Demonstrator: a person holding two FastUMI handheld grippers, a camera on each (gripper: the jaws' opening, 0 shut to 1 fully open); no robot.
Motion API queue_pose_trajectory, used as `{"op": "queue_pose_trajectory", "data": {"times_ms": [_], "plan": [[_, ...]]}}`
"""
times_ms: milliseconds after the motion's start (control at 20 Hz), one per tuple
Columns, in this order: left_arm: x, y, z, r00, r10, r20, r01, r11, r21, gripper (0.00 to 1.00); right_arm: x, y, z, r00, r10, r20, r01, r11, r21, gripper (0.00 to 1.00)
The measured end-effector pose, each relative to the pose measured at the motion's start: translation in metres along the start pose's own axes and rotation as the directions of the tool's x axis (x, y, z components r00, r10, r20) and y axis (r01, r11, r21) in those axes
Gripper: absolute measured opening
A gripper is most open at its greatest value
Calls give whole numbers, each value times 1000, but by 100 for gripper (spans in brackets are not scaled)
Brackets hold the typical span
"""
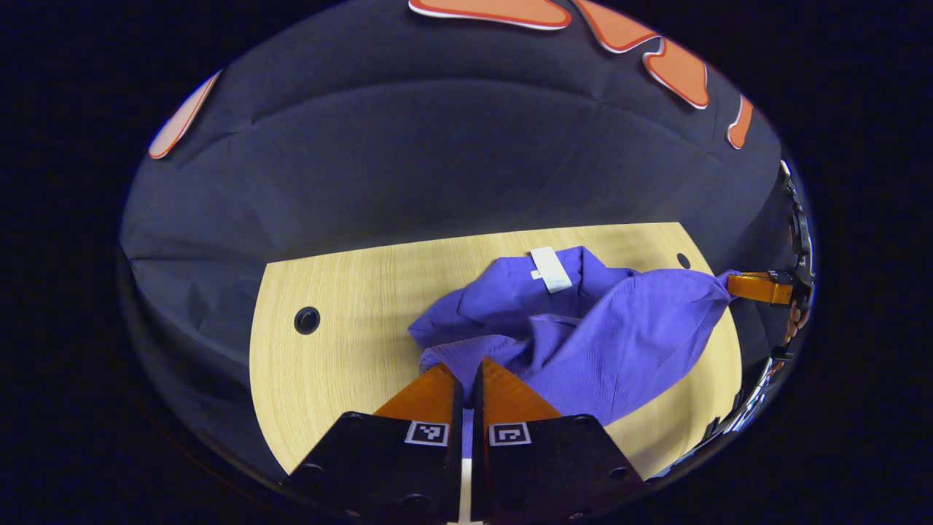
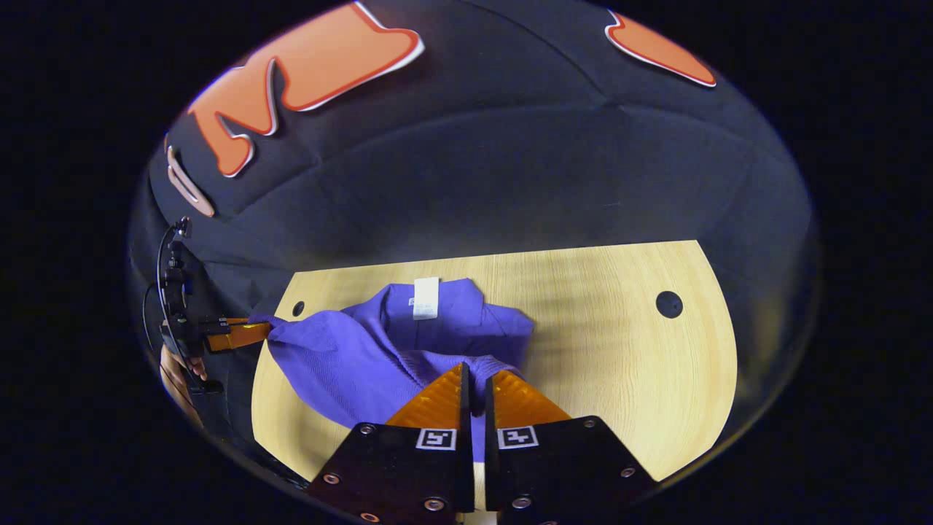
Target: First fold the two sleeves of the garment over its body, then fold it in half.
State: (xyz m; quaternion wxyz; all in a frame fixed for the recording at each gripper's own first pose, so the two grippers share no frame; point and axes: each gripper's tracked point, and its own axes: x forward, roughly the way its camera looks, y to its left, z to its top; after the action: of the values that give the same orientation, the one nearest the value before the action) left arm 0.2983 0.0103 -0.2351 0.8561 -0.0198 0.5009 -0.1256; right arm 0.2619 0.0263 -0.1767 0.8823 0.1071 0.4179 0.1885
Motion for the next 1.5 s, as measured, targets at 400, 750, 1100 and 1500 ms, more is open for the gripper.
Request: {"op": "queue_pose_trajectory", "data": {"times_ms": [400,750,1100,1500], "plan": [[52,10,26,998,61,-25,-58,993,105,6,58,-19,22,999,-1,-34,3,999,52,6],[89,18,26,991,123,-55,-114,982,150,6,99,-36,26,999,-10,-52,16,993,113,9],[95,38,46,972,228,55,-234,954,185,43,100,-50,47,1000,-12,29,7,986,168,67],[99,5,50,982,167,82,-173,982,69,73,50,-61,40,990,-100,96,95,994,53,94]]}}
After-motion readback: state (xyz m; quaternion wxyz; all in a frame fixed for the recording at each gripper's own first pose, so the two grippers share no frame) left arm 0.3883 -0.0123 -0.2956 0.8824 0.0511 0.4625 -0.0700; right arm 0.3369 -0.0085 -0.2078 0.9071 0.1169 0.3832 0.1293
